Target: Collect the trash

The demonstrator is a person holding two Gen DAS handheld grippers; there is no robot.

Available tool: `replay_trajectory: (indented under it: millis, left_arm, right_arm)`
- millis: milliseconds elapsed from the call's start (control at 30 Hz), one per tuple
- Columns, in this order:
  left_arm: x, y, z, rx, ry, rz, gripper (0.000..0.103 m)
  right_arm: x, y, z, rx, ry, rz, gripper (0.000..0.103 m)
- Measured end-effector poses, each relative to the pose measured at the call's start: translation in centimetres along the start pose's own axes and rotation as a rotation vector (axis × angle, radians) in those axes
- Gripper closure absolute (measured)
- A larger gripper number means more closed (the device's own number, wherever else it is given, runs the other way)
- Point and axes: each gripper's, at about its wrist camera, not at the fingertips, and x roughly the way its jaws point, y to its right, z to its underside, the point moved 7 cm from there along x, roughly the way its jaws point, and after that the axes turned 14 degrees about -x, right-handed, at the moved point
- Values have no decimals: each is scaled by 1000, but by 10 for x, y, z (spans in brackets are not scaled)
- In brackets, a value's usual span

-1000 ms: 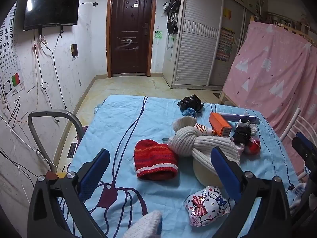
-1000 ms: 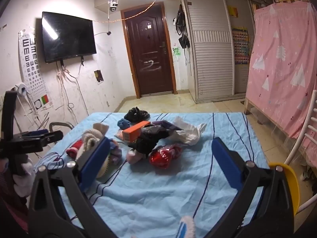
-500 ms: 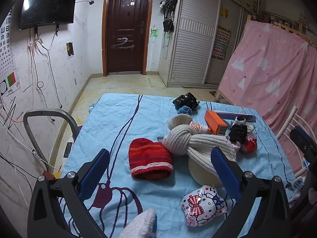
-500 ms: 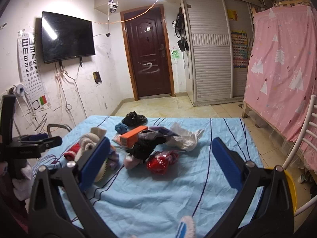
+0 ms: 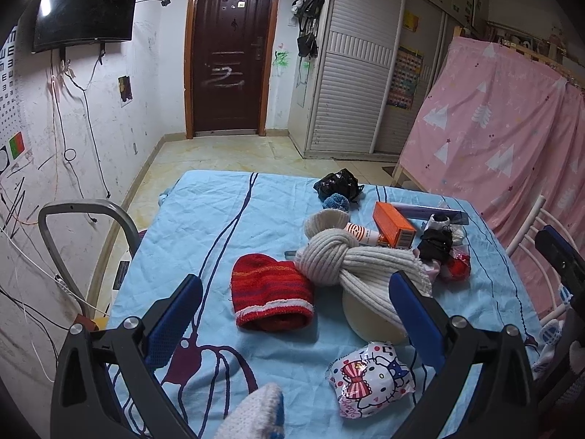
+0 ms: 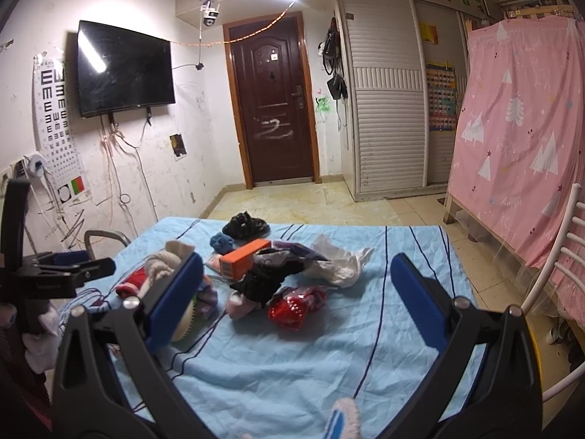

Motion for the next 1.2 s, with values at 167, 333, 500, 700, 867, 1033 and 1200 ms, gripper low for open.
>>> replay_trajectory:
  millis: [167,333,500,700,867,1033,1200]
  left_arm:
    - [0,1,0,5,3,-1,10]
    - [-1,2,0,8,-1,0,10]
    - [1,2,0,5,-6,1,10]
    - [1,1,0,6,-3,0,10]
    - [3,2,1,8,-9,3,10]
    - [3,2,2,8,-11,5,10]
    - [2,3,1,12,-14,5,10]
  right_arm:
    - [0,0,0,3,4,-1,5]
    - [0,0,0,-2,2,1,5]
    - [2,0,0,1,-1,-4,5]
    - [3,-1,-1,2,2,-5,5]
    - [6,-3,-2,-4,-4,-5,5]
    - [6,-4,-1,-2,-5,-6,5]
    - [6,-4,-1,-3,-7,-5,5]
